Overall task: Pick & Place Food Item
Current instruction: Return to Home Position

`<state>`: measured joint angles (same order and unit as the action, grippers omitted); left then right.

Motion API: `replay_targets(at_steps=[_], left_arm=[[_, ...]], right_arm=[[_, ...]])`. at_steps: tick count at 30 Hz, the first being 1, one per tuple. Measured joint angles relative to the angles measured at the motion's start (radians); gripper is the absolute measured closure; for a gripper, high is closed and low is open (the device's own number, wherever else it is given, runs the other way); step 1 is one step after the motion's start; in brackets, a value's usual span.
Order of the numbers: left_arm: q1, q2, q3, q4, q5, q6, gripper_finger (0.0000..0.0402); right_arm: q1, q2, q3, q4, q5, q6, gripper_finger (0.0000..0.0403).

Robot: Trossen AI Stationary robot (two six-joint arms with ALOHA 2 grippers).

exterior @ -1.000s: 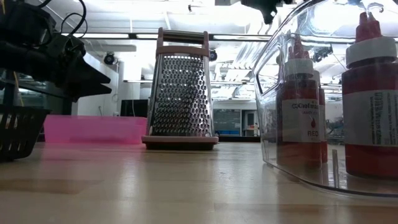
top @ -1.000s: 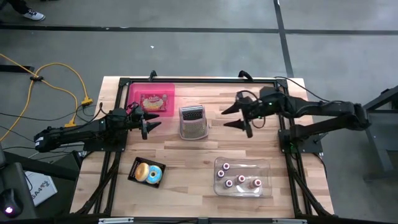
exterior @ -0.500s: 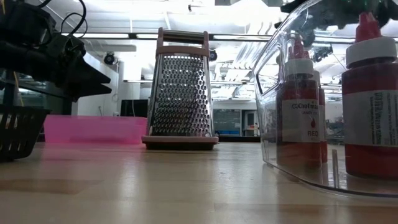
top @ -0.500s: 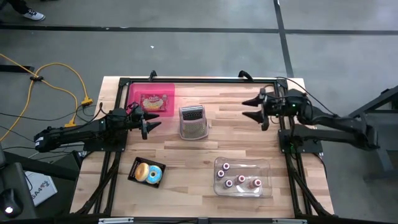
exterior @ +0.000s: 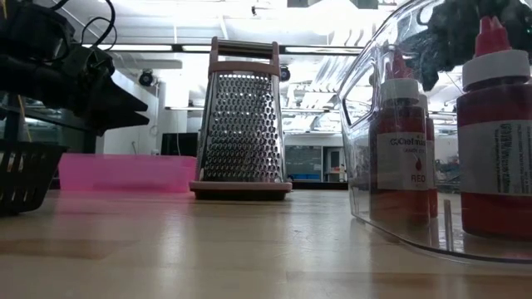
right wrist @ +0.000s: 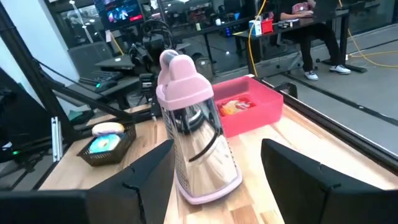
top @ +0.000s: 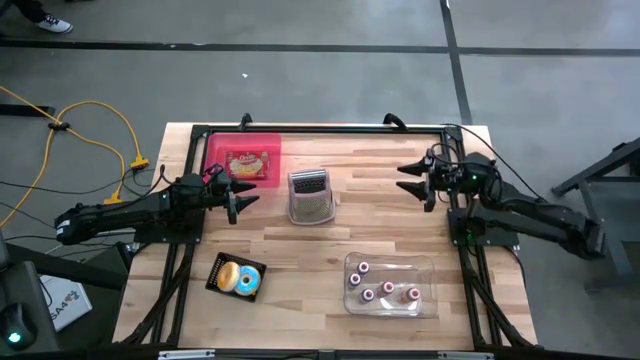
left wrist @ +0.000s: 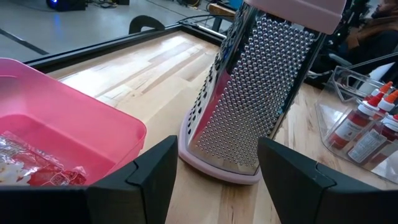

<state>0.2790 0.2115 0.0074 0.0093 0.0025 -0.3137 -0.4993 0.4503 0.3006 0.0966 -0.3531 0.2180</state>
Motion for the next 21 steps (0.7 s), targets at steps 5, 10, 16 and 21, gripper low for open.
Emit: replay_targets(at_steps=[5,10,16,21], left_arm=[[0.000,0.000,0.000,0.000,0.000,0.000,0.0185],[0.000,0.000,0.000,0.000,0.000,0.000,0.0185],[0.000,0.000,0.000,0.000,0.000,0.000,0.0185],[0.000,0.000,0.000,0.000,0.000,0.000,0.0185]], right_arm=[[-0.001,-0.049,-0.080,0.061,0.006,0.022,0.0176],[-0.001,-0.110,-0.133,0.092,0.009,0.032,0.0176],[-0.001,-0.194,-0.178,0.096,0.033,0.041,0.0176],[-0.001,-0.262,-0.225,0.119,0.035,0.034,0.0176]])
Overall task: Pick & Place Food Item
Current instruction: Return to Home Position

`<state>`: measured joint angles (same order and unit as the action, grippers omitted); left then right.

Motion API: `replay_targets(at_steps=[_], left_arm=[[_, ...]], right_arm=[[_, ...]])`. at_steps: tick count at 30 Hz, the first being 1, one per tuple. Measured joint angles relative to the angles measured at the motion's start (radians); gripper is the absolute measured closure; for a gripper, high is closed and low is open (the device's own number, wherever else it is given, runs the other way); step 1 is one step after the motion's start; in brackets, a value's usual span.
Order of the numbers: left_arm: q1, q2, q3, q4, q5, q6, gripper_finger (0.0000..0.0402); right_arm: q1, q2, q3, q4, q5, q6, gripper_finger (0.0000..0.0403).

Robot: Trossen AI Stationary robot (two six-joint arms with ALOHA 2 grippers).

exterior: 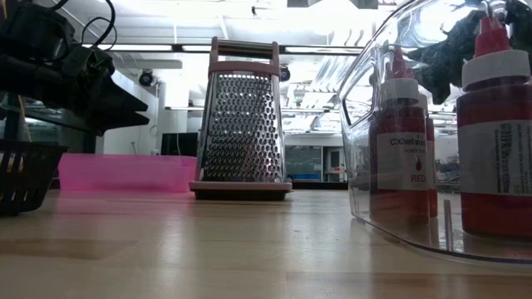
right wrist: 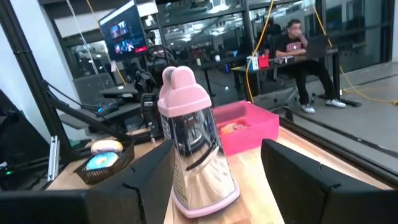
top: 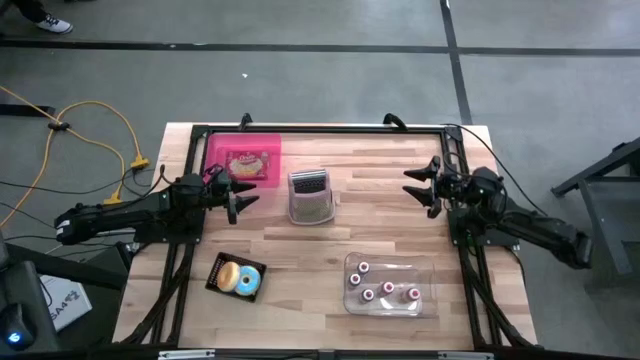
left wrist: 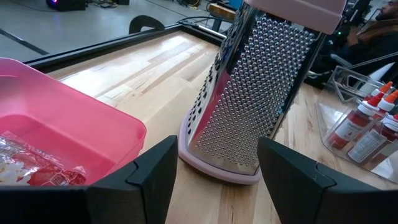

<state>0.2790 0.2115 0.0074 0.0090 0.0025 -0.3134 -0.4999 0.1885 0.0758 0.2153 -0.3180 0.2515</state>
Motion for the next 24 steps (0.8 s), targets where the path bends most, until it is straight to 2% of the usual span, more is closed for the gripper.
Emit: replay_targets(at_steps=[10,18,24], left_arm=[[0.000,0.000,0.000,0.000,0.000,0.000,0.0185],[0.000,0.000,0.000,0.000,0.000,0.000,0.0185],[0.000,0.000,0.000,0.000,0.000,0.000,0.0185]], right_arm=[[0.000,-0.090,-0.064,0.007,-0.007,-0.010,0.0176],[0.000,-0.130,-0.067,-0.056,-0.003,-0.020,0.0176],[0.000,-0.149,-0.067,-0.157,0.096,-0.006,0.0176]])
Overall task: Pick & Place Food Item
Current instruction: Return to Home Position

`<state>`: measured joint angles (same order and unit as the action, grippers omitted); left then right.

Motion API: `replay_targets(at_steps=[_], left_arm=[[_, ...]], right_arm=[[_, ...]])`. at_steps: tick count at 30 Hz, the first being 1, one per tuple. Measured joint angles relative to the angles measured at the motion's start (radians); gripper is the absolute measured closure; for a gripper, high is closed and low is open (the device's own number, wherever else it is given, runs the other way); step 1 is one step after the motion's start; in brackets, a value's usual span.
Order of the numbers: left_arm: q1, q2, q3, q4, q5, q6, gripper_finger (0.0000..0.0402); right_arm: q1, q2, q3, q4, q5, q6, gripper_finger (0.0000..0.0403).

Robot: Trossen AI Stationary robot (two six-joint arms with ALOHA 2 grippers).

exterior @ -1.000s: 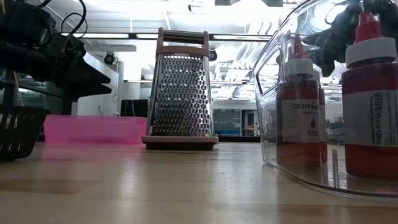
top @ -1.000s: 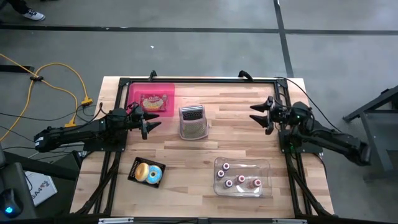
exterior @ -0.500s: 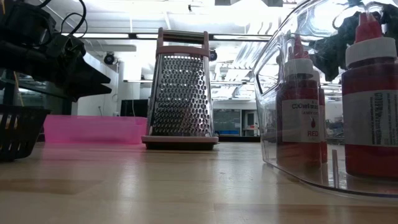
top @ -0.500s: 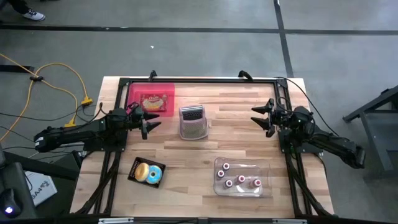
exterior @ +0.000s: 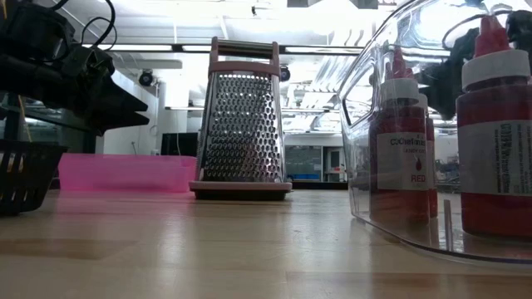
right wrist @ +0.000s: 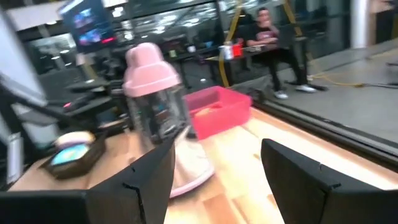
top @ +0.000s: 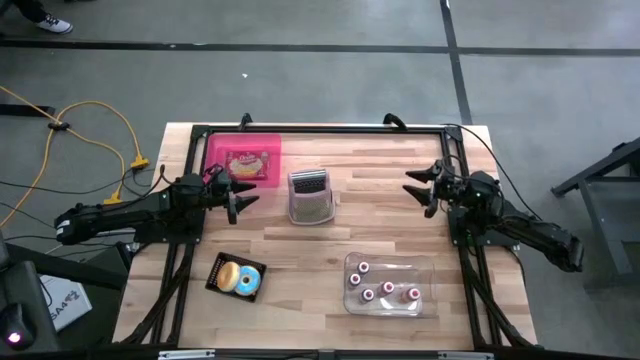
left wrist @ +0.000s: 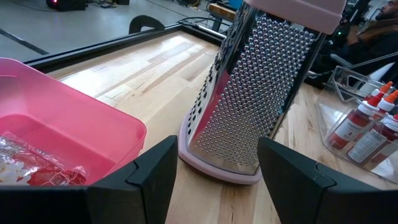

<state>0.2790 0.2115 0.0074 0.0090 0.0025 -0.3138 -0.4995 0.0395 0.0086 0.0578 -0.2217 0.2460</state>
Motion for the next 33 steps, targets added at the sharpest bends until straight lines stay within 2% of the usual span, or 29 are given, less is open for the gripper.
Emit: replay_targets(at_steps=[7,13,33], left_arm=[[0.000,0.000,0.000,0.000,0.000,0.000,0.0185],[0.000,0.000,0.000,0.000,0.000,0.000,0.0185],[0.000,0.000,0.000,0.000,0.000,0.000,0.0185]], right_arm=[[0.000,0.000,0.000,-0.028,0.153,0.007,0.0176],[0.000,0.000,-0.001,-0.029,0.126,-0.046,0.0176],[0.000,0.001,-0.002,-0.030,0.119,-0.042,0.0176]])
